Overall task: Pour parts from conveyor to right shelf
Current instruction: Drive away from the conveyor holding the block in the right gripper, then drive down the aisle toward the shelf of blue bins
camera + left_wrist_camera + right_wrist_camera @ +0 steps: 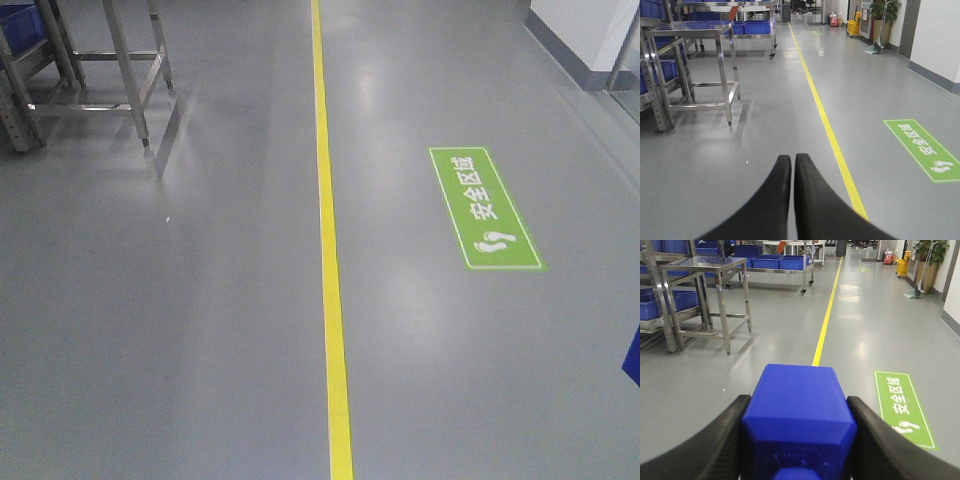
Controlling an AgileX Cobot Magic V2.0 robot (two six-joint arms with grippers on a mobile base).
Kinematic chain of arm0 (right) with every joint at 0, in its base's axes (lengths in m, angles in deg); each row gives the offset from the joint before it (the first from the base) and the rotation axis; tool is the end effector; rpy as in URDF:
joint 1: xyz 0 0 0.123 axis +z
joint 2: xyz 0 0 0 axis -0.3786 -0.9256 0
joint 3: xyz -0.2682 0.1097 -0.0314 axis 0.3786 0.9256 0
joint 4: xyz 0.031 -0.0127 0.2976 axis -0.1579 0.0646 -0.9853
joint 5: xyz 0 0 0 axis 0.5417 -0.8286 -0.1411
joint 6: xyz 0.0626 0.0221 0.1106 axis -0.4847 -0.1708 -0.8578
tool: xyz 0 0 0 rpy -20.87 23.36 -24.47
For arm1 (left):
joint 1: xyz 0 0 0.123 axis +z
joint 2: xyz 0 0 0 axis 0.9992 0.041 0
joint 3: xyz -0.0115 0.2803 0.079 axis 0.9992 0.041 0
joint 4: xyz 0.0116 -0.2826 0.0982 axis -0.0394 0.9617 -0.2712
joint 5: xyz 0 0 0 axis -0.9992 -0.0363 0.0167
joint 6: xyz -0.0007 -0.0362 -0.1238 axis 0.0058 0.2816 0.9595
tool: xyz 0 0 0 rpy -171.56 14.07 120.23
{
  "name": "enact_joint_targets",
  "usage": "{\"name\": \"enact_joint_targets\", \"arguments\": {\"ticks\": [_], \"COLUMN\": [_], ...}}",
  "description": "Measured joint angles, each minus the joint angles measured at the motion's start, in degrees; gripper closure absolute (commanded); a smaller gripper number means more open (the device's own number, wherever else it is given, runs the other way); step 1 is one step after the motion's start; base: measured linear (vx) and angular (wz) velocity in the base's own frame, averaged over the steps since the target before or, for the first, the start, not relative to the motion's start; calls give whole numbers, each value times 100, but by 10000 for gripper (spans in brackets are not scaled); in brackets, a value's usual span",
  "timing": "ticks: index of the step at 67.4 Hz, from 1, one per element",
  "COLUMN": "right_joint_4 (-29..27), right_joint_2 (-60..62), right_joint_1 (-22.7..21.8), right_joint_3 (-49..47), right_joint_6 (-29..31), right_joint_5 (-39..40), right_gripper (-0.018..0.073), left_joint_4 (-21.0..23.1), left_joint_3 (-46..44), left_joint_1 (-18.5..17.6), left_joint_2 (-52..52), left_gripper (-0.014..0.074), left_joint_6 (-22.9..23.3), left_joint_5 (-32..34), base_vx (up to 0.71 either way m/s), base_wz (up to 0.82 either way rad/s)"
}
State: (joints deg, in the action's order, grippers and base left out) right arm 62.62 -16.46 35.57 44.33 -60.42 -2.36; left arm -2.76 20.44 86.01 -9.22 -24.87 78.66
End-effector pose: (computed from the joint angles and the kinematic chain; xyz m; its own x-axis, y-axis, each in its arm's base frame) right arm 0.1155 0.0203 0.2747 -0.1185 -0.0481 -0.9918 -0.1810 0.9831 -0.0261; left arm 0.1351 -0.0031 0.1832 -0.1084 -0.0032 -0.9941 0.0222 0.9997 -0.0057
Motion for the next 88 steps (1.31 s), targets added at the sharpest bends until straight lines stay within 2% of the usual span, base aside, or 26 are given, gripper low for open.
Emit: {"name": "enact_joint_targets", "arguments": {"ticks": [88], "right_joint_4": [0], "right_joint_2": [0], "right_joint_1": [0], "right_joint_3": [0], "right_joint_6": [1], "right_joint_5": [0], "right_gripper": [567], "left_joint_4": [0], "left_joint_3": [0], "left_joint_1": [0], "left_joint_2": [0], "left_gripper": [603], "left_joint_6": [0], "left_joint_5": [0], "base_vx": [73], "base_wz": [6]}}
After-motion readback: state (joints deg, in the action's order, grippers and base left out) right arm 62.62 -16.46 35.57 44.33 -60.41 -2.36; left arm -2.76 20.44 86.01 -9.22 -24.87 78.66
